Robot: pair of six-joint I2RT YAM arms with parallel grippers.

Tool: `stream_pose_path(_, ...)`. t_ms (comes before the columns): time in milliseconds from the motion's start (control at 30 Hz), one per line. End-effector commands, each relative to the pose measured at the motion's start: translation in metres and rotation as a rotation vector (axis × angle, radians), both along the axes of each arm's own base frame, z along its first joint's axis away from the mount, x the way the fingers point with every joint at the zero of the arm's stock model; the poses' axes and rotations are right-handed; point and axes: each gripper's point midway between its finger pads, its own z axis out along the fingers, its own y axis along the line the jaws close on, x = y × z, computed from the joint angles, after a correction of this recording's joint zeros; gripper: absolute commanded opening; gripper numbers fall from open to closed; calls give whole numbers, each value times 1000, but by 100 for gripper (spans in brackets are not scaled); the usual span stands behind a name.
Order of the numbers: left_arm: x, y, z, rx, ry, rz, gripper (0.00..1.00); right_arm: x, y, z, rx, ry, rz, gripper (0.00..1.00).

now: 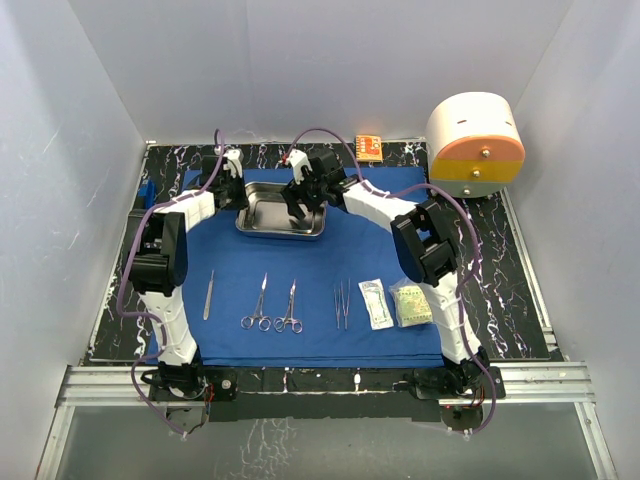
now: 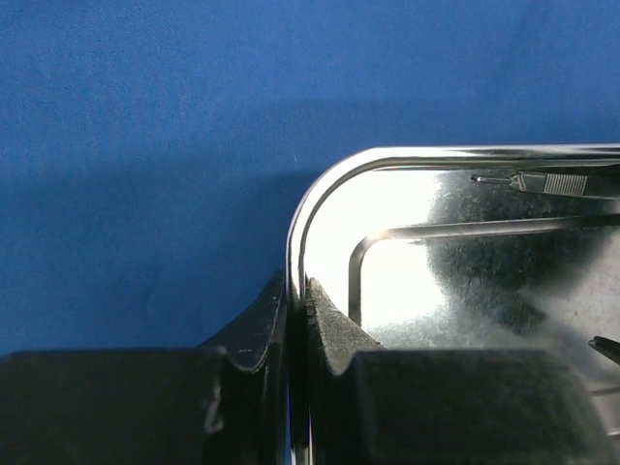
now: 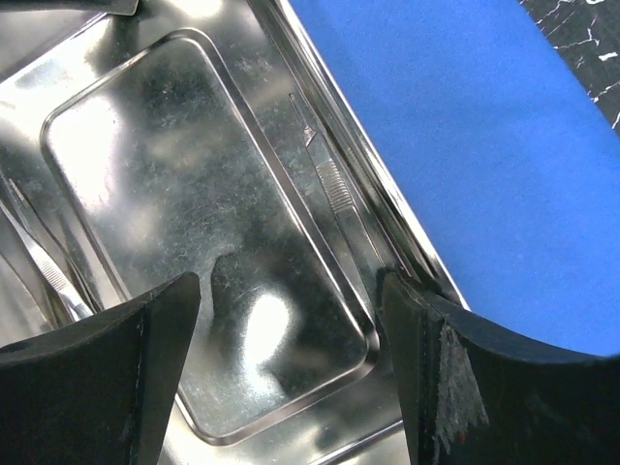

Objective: Open and lay out the surgical kit
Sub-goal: Move the container to the center of the board.

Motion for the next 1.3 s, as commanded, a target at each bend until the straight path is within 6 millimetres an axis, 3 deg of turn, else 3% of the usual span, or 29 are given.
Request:
stream_pose_path(0,12,-12,21,-56,-56,-24,0,13,-5,-6,16,-29,-24,76)
stream_pose_path(233,12,-13,19,-52,-40,-39,0,10,-9,-29,-3,4,-47,87)
stream_pose_path(433,13,-12,18,-45,-31,-32,0,2,-9,-44,7,82,-51,88)
stream_pose_path(867,11,-13,10,-24,3,-42,0,4,-9,-68,-5,180,-116,95)
stream_pose_path(1000,8,-13,6,-25,12,-41,0,-4,-1,-70,28,216,-62,92)
stream_pose_path(1267,8,-13,4,-28,17,-36,0,-9,10,-66,61,231,-5,75)
